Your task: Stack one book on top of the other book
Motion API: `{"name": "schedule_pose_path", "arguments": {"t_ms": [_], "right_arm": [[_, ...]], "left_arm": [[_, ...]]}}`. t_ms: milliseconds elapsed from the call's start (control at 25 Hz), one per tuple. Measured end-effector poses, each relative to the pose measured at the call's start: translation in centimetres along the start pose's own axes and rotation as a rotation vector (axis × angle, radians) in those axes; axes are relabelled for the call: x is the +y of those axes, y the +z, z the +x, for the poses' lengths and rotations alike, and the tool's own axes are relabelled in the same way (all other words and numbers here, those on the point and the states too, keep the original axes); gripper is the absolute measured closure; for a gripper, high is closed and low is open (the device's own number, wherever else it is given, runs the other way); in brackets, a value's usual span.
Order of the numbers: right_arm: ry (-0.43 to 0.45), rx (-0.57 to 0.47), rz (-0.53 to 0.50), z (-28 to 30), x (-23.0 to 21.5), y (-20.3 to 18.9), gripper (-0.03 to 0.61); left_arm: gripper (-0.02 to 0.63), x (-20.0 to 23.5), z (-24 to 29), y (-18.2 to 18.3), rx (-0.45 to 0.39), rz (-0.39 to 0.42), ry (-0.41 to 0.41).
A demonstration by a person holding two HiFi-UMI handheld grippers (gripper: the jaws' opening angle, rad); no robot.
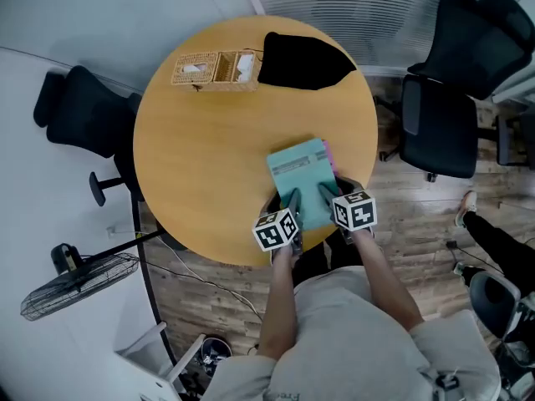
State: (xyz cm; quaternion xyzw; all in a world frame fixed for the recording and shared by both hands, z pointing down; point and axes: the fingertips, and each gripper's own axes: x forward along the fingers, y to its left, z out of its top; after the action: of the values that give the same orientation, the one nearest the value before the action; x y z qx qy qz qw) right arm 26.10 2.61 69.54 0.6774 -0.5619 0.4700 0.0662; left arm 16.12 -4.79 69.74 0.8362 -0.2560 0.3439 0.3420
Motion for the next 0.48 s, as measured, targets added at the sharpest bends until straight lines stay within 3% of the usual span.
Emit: {"name": "schedule_pose_path", "arguments": {"t_ms": [480], "right_arm": [[-0.023, 0.019, 0.041, 0.2, -2.4, -1.4, 0.385]], "left_arm": [[0.360, -1.0, 2.0, -1.4, 0.037, 0.010, -0.013]]}}
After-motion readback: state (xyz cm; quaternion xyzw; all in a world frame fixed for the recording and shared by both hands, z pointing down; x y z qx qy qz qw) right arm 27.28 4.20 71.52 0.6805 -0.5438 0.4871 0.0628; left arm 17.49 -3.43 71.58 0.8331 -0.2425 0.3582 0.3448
